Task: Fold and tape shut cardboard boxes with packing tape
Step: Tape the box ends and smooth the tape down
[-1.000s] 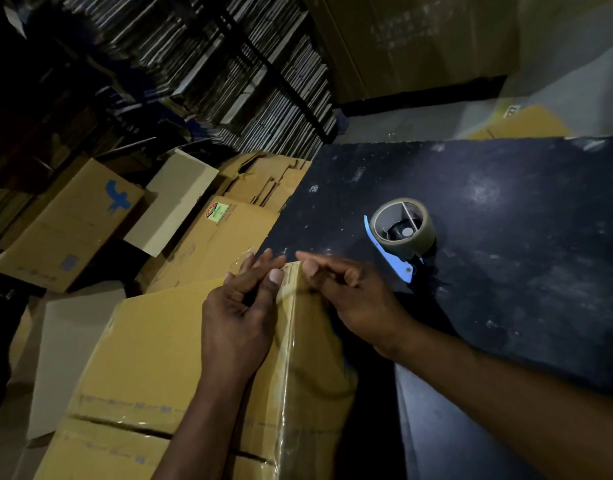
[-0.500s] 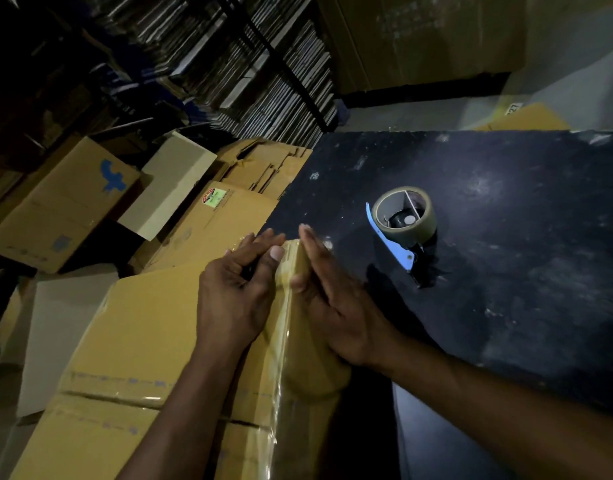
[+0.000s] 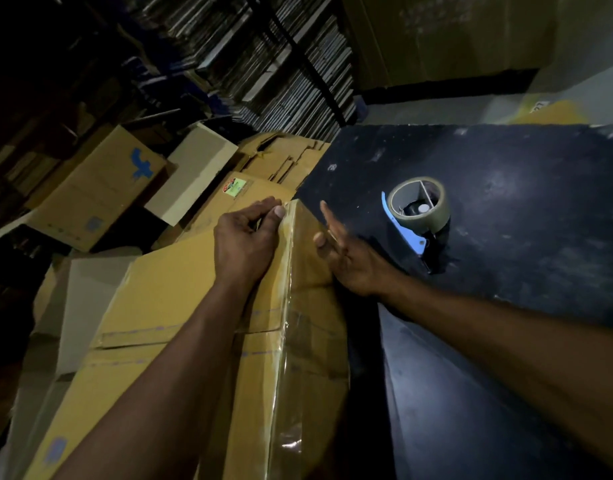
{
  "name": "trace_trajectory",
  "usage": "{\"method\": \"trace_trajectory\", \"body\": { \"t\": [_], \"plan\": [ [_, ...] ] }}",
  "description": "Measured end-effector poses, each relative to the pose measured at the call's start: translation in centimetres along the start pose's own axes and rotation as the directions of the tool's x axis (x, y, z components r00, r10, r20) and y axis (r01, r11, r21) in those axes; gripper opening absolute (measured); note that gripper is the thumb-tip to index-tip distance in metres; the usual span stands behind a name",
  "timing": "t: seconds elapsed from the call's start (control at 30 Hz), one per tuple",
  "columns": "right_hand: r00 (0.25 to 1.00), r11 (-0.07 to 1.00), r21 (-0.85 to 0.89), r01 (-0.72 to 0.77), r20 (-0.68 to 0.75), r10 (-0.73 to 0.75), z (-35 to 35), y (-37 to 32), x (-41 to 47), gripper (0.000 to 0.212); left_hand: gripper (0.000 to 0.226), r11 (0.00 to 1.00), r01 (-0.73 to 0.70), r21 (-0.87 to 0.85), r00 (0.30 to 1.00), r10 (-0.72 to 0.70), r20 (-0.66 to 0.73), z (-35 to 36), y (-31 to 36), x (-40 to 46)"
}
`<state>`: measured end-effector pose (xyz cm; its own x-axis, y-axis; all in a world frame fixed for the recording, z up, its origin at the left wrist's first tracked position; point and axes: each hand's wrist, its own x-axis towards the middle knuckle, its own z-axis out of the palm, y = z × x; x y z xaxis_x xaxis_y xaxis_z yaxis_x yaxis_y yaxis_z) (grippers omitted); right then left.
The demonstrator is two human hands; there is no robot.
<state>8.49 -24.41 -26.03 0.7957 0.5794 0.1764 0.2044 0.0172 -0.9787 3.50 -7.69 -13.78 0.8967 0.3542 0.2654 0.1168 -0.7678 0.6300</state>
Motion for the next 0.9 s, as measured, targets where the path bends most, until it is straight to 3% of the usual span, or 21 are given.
{"method": "trace_trajectory", "body": {
  "t": [0.13, 0.2, 0.33, 0.47, 0.63, 0.77, 0.9],
  "plan": [
    [0.984, 0.977, -0.171, 0.128, -0.098, -0.146, 1.0, -1.8, 0.2, 0.094, 0.031, 0.999, -0.032, 0.007, 0.999, 0.032, 0.003, 0.2, -0.4, 0.2],
    [0.973, 0.942, -0.263, 0.210, -0.036, -0.228, 1.9, -1.5, -0.7, 0.086, 0.031, 1.000, -0.029, 0.008, 1.000, 0.029, -0.002, 0.1, -0.4, 0.2],
    [0.980, 0.900, -0.387, 0.200, 0.070, -0.187, 2.0, 0.1, -2.5, 0.085, 0.033, 0.999, -0.040, -0.005, 0.999, 0.040, 0.010, 0.3, -0.4, 0.0],
    [0.988, 0.917, -0.367, 0.155, 0.061, -0.143, 1.0, -0.5, -2.9, 0.091, 0.034, 0.999, -0.047, -0.006, 0.999, 0.047, 0.016, 0.4, -0.1, -0.2],
    [0.961, 0.920, -0.289, 0.264, -0.008, -0.278, 3.0, -3.5, -2.1, 0.081, 0.032, 0.998, -0.062, -0.013, 0.998, 0.062, 0.002, 0.5, -0.4, -0.1],
    [0.943, 0.892, -0.323, 0.316, -0.002, -0.334, 3.2, -2.3, -1.9, 0.079, 0.030, 0.998, -0.055, -0.013, 0.998, 0.055, -0.014, 0.5, -0.2, -0.3],
    [0.972, 0.888, -0.401, 0.225, 0.031, -0.233, 1.1, -0.2, -4.4, 0.092, 0.028, 0.999, -0.046, 0.009, 0.995, 0.047, -0.083, 0.4, 1.1, -1.0]
  ]
}}
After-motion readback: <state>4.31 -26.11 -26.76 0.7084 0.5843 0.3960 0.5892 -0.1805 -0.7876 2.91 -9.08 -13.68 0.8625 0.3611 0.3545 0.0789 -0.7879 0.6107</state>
